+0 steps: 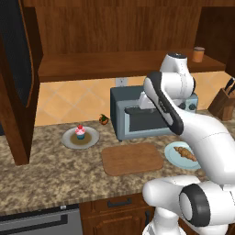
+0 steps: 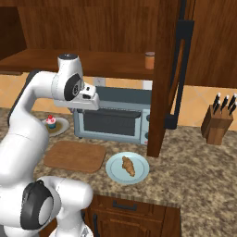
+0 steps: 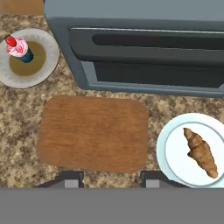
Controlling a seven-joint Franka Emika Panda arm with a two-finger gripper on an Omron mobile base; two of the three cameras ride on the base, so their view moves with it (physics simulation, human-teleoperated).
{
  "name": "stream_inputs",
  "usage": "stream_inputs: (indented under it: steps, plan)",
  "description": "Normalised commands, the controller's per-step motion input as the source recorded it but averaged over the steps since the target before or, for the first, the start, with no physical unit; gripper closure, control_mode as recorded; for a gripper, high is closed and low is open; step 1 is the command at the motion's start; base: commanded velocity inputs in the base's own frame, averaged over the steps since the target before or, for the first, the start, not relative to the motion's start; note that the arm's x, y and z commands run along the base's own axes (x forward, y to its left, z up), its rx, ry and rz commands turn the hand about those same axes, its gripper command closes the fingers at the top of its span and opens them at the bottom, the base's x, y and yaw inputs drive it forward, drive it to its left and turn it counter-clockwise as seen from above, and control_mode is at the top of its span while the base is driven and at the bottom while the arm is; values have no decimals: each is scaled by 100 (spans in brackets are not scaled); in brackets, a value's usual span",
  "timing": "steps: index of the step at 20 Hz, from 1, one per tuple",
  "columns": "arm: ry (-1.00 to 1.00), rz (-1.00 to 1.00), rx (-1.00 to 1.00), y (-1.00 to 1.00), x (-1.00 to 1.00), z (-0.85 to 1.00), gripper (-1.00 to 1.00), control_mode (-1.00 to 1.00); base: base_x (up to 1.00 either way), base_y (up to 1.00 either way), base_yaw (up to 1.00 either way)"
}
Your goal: From the different types of pastries on the counter, select a croissant and place it on the cutting board. Then retrieve a jar of jam from the cabinet and place it alongside the croissant on the cutting board.
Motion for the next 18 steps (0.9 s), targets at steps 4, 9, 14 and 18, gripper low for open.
stream_inputs:
  steps: [4, 9, 14, 18]
  plan:
    - [-17, 0, -6, 0, 11, 22, -100, -100, 0, 0, 0]
    - [-23, 0, -10, -3, 0, 46, -100, -100, 0, 0, 0]
    - [-18, 0, -6, -17, -2, 55, -100, -100, 0, 0, 0]
    - [-1, 1, 0, -31, 10, 52, -100, -100, 0, 0, 0]
